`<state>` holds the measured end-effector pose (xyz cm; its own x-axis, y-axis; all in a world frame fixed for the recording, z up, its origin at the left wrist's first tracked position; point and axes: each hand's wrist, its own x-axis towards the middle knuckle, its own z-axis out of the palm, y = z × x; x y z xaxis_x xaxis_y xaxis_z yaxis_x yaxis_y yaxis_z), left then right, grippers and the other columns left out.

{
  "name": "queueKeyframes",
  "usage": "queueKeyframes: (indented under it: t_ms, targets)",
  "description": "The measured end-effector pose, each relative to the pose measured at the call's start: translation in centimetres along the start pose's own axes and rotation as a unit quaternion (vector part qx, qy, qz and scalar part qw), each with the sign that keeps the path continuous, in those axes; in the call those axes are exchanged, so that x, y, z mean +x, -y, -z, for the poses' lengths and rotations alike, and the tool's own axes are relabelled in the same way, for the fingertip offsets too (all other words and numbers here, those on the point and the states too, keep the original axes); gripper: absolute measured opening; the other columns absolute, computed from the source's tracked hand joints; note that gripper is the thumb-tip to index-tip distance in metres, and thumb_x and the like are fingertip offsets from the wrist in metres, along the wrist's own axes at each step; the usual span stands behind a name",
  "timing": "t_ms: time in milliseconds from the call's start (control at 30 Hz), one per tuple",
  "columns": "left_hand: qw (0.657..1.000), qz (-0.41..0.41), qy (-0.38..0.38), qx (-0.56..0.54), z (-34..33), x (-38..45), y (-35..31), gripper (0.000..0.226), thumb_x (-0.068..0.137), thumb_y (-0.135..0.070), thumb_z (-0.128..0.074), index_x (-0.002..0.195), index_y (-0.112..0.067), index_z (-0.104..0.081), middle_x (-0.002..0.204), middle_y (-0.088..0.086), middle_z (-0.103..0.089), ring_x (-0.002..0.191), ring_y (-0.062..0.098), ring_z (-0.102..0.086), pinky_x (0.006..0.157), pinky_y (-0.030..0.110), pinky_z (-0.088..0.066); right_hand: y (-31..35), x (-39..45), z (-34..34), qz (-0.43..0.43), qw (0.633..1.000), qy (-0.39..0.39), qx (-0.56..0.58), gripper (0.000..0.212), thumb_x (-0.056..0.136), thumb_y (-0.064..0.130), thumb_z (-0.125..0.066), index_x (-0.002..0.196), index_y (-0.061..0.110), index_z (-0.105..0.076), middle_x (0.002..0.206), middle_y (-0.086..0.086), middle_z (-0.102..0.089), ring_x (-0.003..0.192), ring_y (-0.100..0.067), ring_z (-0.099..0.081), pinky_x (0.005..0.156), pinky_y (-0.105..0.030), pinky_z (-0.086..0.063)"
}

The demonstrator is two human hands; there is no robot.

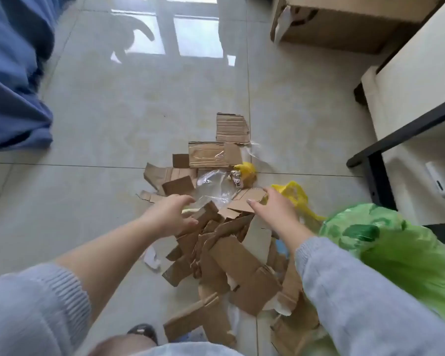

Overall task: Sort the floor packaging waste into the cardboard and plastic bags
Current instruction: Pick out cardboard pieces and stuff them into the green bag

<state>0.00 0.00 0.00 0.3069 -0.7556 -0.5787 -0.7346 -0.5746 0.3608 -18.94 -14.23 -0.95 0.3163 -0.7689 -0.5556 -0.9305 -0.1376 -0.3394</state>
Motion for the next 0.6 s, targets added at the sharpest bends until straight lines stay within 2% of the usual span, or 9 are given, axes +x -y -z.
queueKeyframes:
  t_ms: [100, 200, 300, 400, 500, 567, 600]
  targets:
    - [1.000, -0.014, -0.013, 0.023, -3.6, 3.2, 1.7, 0.055, 0.082, -0.041, -0.064, 0.132, -0.024, -0.048, 0.131, -0.001, -0.055, 0.117, 0.017, -0.053, 0.096, 0.034, -0.048, -1.0, 3.7, -3.5, -0.030, 0.998, -0.023, -0.049, 0.063, 0.084, 0.061, -0.046, 0.133, 0.022, -0.042, 0.131, -0.005, -0.055, 0.122, -0.030, -0.049, 0.094, -0.040, -0.042]
    - [0.996, -0.034, -0.047, 0.062, -6.3, 4.6, 2.4, 0.055, 0.082, -0.045, -0.062, 0.131, -0.026, -0.048, 0.126, -0.003, -0.056, 0.113, 0.017, -0.055, 0.092, 0.036, -0.049, -0.9, 5.7, -5.7, -0.076, 0.995, -0.016, -0.057, 0.068, 0.081, 0.062, -0.048, 0.134, 0.021, -0.039, 0.131, -0.006, -0.054, 0.122, -0.031, -0.048, 0.099, -0.044, -0.039]
    - [0.989, -0.034, -0.118, 0.086, -7.4, 5.7, 2.9, 0.053, 0.083, -0.042, -0.062, 0.132, -0.029, -0.046, 0.122, -0.004, -0.060, 0.113, 0.019, -0.055, 0.096, 0.040, -0.043, -0.8, 7.0, -7.1, -0.109, 0.994, -0.021, -0.017, 0.070, 0.080, 0.049, -0.057, 0.138, 0.019, -0.032, 0.127, -0.008, -0.056, 0.120, -0.032, -0.049, 0.104, -0.049, -0.034]
    - [0.985, -0.029, -0.143, 0.094, -7.9, 5.9, 2.7, 0.030, 0.086, -0.038, -0.059, 0.115, -0.030, -0.058, 0.108, -0.006, -0.061, 0.106, 0.019, -0.056, 0.095, 0.040, -0.035, -0.9, 6.9, -7.1, -0.116, 0.989, -0.049, 0.078, 0.068, 0.082, 0.034, -0.065, 0.138, 0.017, -0.031, 0.130, -0.010, -0.054, 0.121, -0.033, -0.050, 0.104, -0.044, -0.038]
    - [0.987, -0.028, -0.151, 0.037, -7.5, 5.2, 1.9, 0.019, 0.089, -0.030, -0.055, 0.106, -0.024, -0.060, 0.105, -0.001, -0.061, 0.100, 0.023, -0.058, 0.091, 0.041, -0.043, -1.3, 6.1, -5.7, -0.095, 0.968, -0.083, 0.218, 0.065, 0.085, 0.023, -0.065, 0.140, 0.011, -0.033, 0.136, -0.010, -0.050, 0.123, -0.029, -0.049, 0.090, -0.031, -0.041]
    - [0.987, -0.012, -0.159, -0.005, -6.9, 4.4, 1.4, 0.020, 0.091, -0.025, -0.052, 0.109, -0.020, -0.058, 0.109, 0.002, -0.064, 0.101, 0.026, -0.059, 0.089, 0.043, -0.048, -1.8, 5.4, -4.5, -0.083, 0.944, -0.095, 0.304, 0.053, 0.085, 0.021, -0.064, 0.134, 0.009, -0.045, 0.133, -0.011, -0.054, 0.120, -0.028, -0.052, 0.089, -0.031, -0.043]
    - [0.986, -0.003, -0.165, -0.018, -6.6, 4.1, 1.2, 0.020, 0.091, -0.025, -0.051, 0.110, -0.020, -0.056, 0.109, 0.003, -0.065, 0.101, 0.027, -0.060, 0.087, 0.042, -0.050, -2.0, 4.8, -4.0, -0.071, 0.926, -0.092, 0.358, 0.037, 0.085, 0.019, -0.062, 0.121, 0.010, -0.056, 0.124, -0.012, -0.060, 0.111, -0.028, -0.058, 0.085, -0.032, -0.046]
